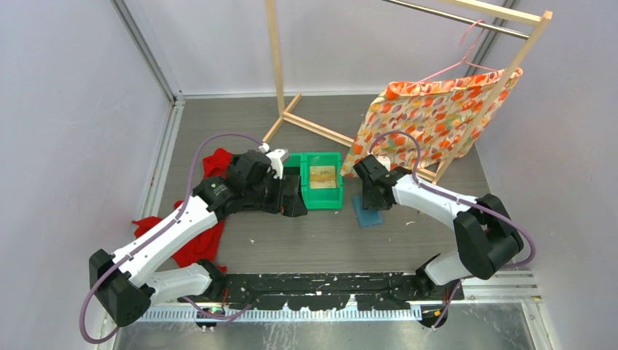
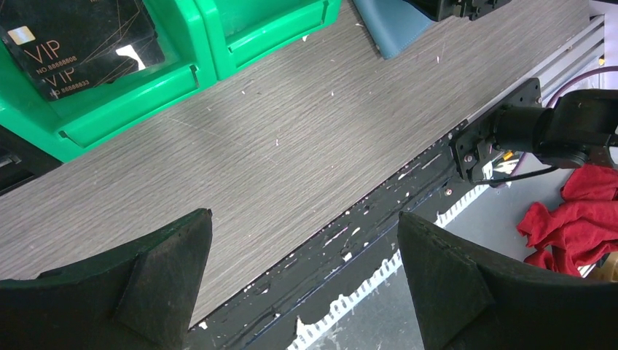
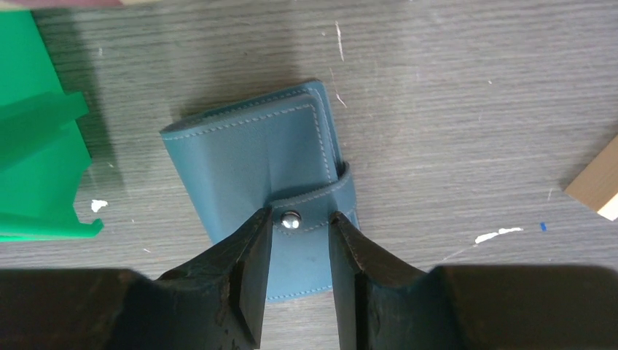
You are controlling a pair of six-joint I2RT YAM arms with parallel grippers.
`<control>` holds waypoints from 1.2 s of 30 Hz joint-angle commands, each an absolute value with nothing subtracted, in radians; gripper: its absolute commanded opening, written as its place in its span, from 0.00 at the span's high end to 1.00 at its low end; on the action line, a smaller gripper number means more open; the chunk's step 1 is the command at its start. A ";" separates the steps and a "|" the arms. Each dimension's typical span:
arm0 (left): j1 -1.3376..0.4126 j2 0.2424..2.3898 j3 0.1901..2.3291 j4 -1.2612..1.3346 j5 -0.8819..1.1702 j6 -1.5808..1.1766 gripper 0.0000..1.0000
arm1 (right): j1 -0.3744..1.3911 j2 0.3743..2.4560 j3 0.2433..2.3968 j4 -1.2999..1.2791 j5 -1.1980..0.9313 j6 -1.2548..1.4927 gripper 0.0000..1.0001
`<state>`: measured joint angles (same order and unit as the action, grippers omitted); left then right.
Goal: Take the credit cards out of the card holder
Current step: Move the card holder to the center of the board.
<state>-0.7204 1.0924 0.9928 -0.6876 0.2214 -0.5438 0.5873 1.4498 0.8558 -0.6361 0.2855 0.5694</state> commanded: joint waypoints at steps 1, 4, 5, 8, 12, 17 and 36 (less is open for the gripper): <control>-0.726 1.100 1.031 -0.663 0.242 -0.558 0.00 | 0.603 1.477 0.899 -0.564 0.281 0.545 0.60; -0.726 1.095 1.032 -0.668 0.240 -0.557 0.00 | 0.612 1.486 0.914 -0.564 0.296 0.544 0.59; -0.726 1.093 1.031 -0.669 0.237 -0.556 0.00 | 0.612 1.495 0.918 -0.566 0.306 0.542 0.59; -0.726 1.093 1.032 -0.673 0.233 -0.553 0.00 | 0.614 1.519 0.919 -0.565 0.315 0.544 0.60; -0.726 1.097 1.031 -0.675 0.230 -0.554 0.00 | 0.612 1.547 0.912 -0.576 0.327 0.560 0.62; -0.726 1.095 1.024 -0.672 0.233 -0.554 0.00 | 0.613 1.502 0.877 -0.591 0.364 0.581 0.75; -0.744 1.148 1.006 -0.615 0.253 -0.582 0.00 | 0.618 1.234 0.782 -0.703 0.307 0.706 0.65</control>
<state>-0.7330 1.1427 0.9928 -0.6712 0.2333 -0.5713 0.6079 1.2537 0.7872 -0.6846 0.3176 0.6525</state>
